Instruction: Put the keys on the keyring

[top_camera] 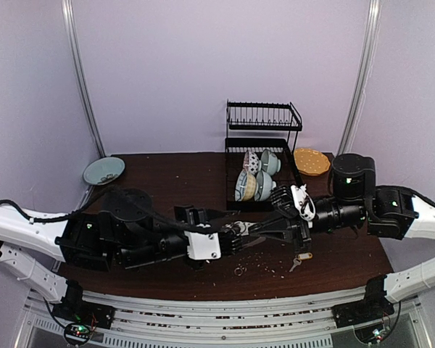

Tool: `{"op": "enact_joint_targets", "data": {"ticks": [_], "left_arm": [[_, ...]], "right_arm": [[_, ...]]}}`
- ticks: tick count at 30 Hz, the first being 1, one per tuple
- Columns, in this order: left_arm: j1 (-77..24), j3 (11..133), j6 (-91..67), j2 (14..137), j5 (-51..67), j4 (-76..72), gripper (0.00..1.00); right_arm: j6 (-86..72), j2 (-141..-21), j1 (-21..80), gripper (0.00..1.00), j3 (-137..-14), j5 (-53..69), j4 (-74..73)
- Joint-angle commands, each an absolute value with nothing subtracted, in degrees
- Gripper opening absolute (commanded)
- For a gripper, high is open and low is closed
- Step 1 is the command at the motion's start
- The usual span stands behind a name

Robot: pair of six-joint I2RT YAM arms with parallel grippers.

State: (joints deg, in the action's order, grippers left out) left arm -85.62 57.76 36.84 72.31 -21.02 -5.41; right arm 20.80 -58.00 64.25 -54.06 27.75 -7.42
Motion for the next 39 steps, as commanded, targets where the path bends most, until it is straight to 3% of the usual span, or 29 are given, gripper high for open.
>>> {"op": "enact_joint_targets", "data": {"ticks": [1, 10, 24, 33, 39], "left_arm": [[-85.35, 60.19, 37.19, 72.54, -20.53, -12.76, 0.44], [-85.39, 60.97, 36.36, 72.29, -19.38, -12.57, 0.39], [-85.43, 61.57, 35.79, 71.34, -17.56, -12.92, 0.41], [-85.73, 62.25, 34.45, 70.53, -15.56, -11.61, 0.52], [-85.87, 63.19, 34.04, 70.95, -16.17, -9.18, 0.42]], "right_arm": [[20.62, -57.66, 64.68, 0.00, -55.46, 30.84, -6.94], [20.21, -57.34, 64.65, 0.00, -54.78, 30.76, -6.52], [20.30, -58.09, 64.60, 0.00, -55.02, 31.54, -7.03], [20.48, -58.11, 64.63, 0.00, -55.17, 31.73, -7.29], [20.63, -58.01, 64.63, 0.00, -55.19, 31.57, -7.47]]}}
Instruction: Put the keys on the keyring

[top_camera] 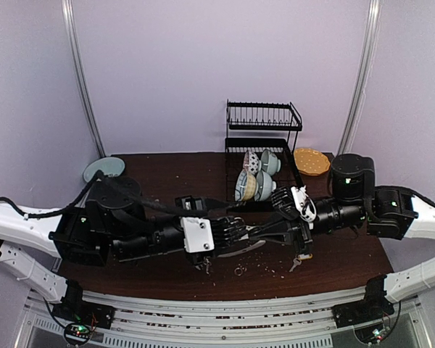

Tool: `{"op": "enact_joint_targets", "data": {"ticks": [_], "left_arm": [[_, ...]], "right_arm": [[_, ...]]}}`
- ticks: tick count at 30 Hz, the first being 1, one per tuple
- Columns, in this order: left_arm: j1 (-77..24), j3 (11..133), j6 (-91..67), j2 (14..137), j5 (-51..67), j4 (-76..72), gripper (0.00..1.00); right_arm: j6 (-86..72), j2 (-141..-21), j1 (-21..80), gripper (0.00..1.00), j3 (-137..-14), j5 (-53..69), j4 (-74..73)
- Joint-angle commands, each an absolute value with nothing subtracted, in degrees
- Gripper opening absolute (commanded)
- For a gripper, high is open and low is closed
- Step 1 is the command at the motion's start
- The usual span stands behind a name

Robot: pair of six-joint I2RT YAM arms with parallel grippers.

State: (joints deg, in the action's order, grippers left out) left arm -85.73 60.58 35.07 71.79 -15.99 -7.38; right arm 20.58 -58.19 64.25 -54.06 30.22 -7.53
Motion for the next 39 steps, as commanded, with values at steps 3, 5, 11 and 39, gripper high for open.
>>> {"op": "enact_joint_targets", "data": {"ticks": [3, 5, 11, 39], "left_arm": [[-85.87, 63.28, 33.51, 70.75, -15.31, -8.18, 0.41], [-85.87, 63.22, 33.01, 70.43, -14.26, -7.15, 0.43], [-85.87, 62.52, 30.44, 68.84, -7.47, -3.86, 0.55], [-84.81, 76.63, 7.46, 74.75, -15.74, 17.49, 0.37]], "right_arm": [[20.66, -57.92, 64.65, 0.00, -55.15, 31.40, -7.47], [20.74, -57.92, 64.65, 0.00, -55.12, 31.16, -7.47], [20.89, -57.61, 64.62, 0.00, -55.03, 30.80, -7.38], [19.25, -57.39, 64.67, 0.00, -55.09, 25.05, -5.69]]}}
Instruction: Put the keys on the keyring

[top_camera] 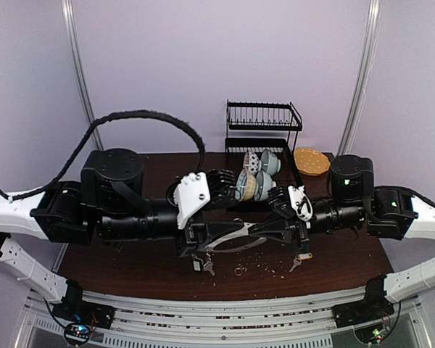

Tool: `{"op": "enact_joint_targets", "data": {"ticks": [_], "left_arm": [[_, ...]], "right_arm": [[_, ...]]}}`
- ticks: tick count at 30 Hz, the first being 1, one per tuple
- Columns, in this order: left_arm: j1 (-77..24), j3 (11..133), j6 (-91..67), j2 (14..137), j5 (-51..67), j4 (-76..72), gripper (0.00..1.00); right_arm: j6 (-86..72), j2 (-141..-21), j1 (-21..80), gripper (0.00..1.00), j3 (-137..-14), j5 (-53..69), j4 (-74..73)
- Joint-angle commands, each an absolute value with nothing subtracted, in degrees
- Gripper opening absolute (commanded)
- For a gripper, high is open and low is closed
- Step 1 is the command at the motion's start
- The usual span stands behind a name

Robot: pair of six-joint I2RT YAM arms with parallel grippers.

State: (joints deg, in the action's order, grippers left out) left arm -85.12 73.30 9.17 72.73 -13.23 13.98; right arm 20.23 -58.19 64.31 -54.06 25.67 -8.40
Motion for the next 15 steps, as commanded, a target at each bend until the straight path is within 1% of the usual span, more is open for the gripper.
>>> {"op": "enact_joint_targets", "data": {"ticks": [1, 4, 5, 8, 12, 14, 15], "left_arm": [[-84.74, 77.06, 7.35, 75.03, -15.18, 17.97, 0.33], [-84.50, 77.26, 6.35, 74.91, -14.74, 18.14, 0.23], [-84.35, 77.09, 6.07, 74.70, -14.60, 18.19, 0.21], [-84.07, 76.44, 5.40, 73.67, -14.06, 18.24, 0.24], [-84.02, 76.04, 4.75, 72.77, -13.43, 18.91, 0.24], [-84.02, 75.98, 4.66, 72.77, -13.31, 19.11, 0.22], [-84.02, 76.10, 4.74, 72.98, -13.23, 19.29, 0.17]], "right_arm": [[19.25, -57.33, 64.62, 0.00, -55.11, 24.93, -5.71], [19.12, -57.14, 64.63, 0.00, -54.89, 24.61, -5.89], [19.15, -57.09, 64.64, 0.00, -54.79, 24.60, -5.77], [19.28, -56.89, 64.67, 0.00, -54.49, 24.53, -5.54], [19.33, -56.94, 64.63, 0.00, -54.61, 24.63, -5.56], [19.40, -57.01, 64.64, 0.00, -54.62, 24.61, -5.54], [19.42, -57.03, 64.67, 0.00, -54.66, 24.58, -5.54]]}}
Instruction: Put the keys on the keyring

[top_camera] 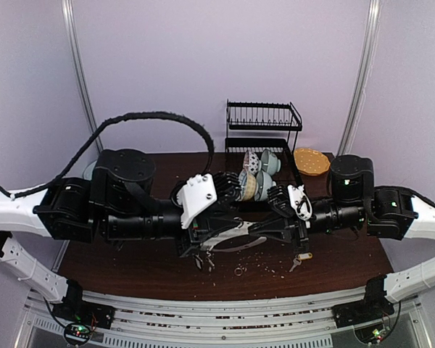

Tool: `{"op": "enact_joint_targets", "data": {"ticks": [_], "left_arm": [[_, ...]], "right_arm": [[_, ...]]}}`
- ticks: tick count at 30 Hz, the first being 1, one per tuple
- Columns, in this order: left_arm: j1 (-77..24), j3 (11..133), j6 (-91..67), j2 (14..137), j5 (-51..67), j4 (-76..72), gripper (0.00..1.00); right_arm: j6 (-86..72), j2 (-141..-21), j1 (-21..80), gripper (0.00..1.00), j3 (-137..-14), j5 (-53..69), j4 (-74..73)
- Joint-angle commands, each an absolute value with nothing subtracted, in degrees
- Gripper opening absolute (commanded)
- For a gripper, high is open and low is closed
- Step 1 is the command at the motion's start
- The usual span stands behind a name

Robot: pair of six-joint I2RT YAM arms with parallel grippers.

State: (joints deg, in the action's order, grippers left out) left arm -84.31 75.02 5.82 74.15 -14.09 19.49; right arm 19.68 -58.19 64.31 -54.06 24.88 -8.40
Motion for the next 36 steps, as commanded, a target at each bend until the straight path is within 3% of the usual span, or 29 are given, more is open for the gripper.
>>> {"op": "enact_joint_targets", "data": {"ticks": [1, 3, 8, 16, 18, 19, 20, 27, 33, 36], "left_arm": [[-84.02, 76.52, 4.81, 73.22, -13.06, 19.59, 0.12], [-84.02, 77.24, 4.99, 73.98, -12.19, 20.52, 0.10], [-84.02, 78.46, 5.21, 75.20, -11.56, 22.59, 0.19], [-84.02, 79.58, 5.44, 76.31, -13.05, 23.82, 0.17], [-84.02, 79.50, 5.44, 76.21, -13.53, 23.71, 0.11], [-84.02, 79.16, 5.45, 75.94, -13.80, 23.31, 0.01], [-84.02, 78.63, 5.45, 75.51, -13.88, 22.50, 0.00], [-84.02, 73.17, 8.08, 71.58, -11.31, 13.78, 0.00], [-83.90, 64.28, 9.02, 69.05, -7.44, -3.08, 0.00], [-83.50, 65.55, 7.85, 70.77, -4.58, -1.19, 0.00]], "right_arm": [[19.42, -57.04, 64.63, 0.00, -54.67, 24.57, -5.54], [19.39, -57.04, 64.68, 0.00, -54.75, 24.56, -5.54], [19.36, -56.83, 64.69, 0.00, -54.75, 24.53, -5.54], [19.25, -56.56, 64.63, 0.00, -54.74, 24.57, -5.53], [19.25, -56.31, 64.61, 0.00, -54.80, 24.56, -5.54], [19.25, -56.23, 64.67, 0.00, -54.64, 24.48, -5.47], [19.30, -56.17, 64.61, 0.00, -54.52, 24.44, -5.45], [18.83, -56.81, 64.65, 0.00, -53.41, 25.02, -4.50], [16.14, -57.91, 64.63, 0.00, -52.52, 22.55, -0.26], [17.05, -57.56, 64.65, 0.00, -53.12, 22.03, -1.06]]}}
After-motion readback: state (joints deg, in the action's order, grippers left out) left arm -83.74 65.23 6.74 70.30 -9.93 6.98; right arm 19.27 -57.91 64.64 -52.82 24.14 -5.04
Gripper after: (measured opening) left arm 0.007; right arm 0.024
